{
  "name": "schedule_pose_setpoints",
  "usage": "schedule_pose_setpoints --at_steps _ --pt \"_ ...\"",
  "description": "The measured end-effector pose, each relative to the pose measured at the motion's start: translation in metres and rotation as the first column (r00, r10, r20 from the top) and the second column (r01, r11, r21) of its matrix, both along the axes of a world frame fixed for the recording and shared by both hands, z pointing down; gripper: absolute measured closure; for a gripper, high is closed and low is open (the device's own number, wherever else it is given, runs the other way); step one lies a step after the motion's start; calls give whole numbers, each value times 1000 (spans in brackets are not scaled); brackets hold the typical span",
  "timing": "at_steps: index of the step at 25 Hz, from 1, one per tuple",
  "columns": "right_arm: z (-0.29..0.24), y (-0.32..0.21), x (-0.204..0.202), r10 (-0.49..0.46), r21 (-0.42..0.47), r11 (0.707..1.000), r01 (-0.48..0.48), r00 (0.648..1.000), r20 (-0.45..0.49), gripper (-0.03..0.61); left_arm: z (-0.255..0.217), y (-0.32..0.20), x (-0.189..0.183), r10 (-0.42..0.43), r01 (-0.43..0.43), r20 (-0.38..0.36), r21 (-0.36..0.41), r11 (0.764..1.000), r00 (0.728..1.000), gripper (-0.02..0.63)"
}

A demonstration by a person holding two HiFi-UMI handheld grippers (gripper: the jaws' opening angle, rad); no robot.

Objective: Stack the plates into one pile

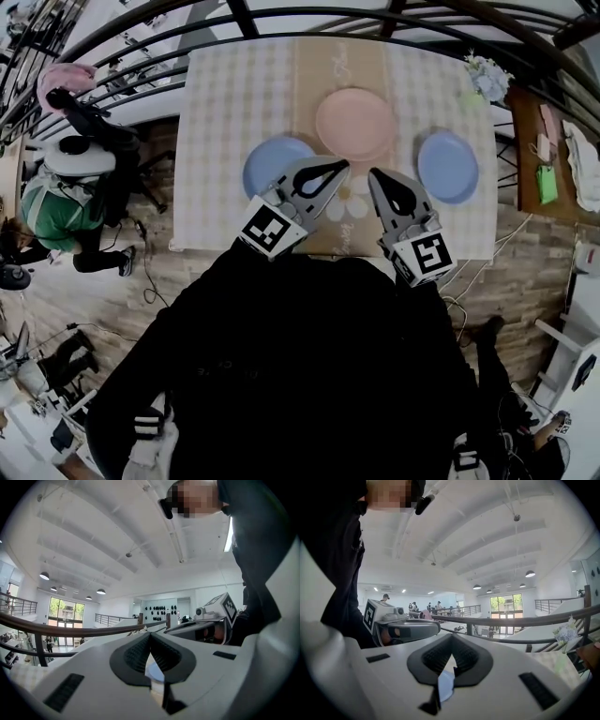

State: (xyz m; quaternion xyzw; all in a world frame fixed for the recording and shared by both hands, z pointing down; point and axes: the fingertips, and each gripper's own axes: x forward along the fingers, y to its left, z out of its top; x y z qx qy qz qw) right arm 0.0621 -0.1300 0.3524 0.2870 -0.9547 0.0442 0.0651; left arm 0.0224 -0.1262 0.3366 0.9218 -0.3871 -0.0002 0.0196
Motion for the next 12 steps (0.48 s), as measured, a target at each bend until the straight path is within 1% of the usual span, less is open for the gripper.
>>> schedule_pose_setpoints --at_steps 3,8,12 --pt "10 -19 9 24 -31 999 -25 1000 -10 572 6 -15 6 -16 16 2 5 1000 1000 594" --pt "35 -47 26 45 -73 996 -49 998 -51 572 20 -37 17 -27 27 3 -25 999 1000 594" --pt "61 -71 39 83 -96 991 -93 991 -102 571 35 -52 27 -32 33 20 -38 999 999 594"
